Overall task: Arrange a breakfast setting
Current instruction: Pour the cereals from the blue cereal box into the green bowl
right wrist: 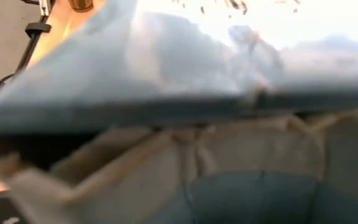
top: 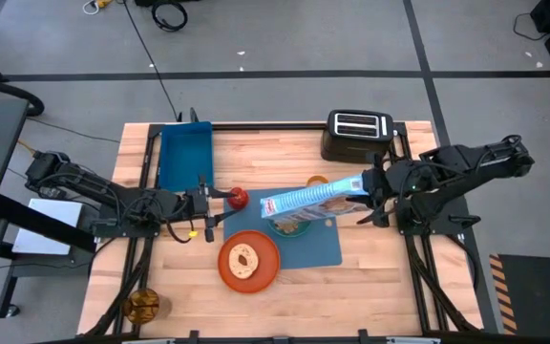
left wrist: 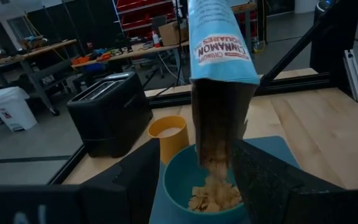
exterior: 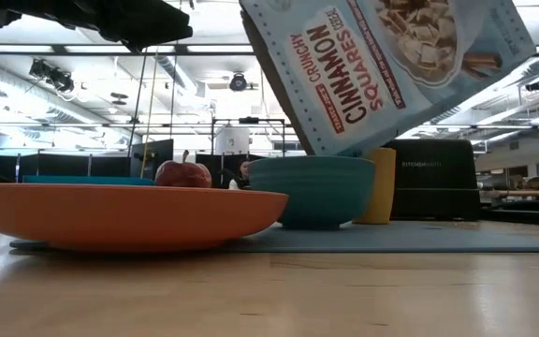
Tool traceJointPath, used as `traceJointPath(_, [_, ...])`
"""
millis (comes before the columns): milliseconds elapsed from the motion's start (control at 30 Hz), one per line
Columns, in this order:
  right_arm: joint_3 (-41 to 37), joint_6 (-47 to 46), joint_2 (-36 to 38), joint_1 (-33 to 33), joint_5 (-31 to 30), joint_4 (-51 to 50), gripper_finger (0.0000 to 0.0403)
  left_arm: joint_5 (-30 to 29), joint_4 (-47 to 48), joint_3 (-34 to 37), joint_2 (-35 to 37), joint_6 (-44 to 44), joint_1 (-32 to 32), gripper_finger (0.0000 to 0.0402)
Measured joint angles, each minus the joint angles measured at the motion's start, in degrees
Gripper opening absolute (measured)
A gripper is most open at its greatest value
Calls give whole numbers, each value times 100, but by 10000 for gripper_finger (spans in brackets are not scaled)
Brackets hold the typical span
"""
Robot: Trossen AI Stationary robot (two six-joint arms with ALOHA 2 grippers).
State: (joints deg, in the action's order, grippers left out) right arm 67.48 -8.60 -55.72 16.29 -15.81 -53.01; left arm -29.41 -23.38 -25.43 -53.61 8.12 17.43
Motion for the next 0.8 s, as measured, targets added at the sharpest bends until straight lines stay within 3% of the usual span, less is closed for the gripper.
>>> traceJointPath(800, [-12,41,430,-4,103,-319,123,-2,-290,0,-2,48,-2,201])
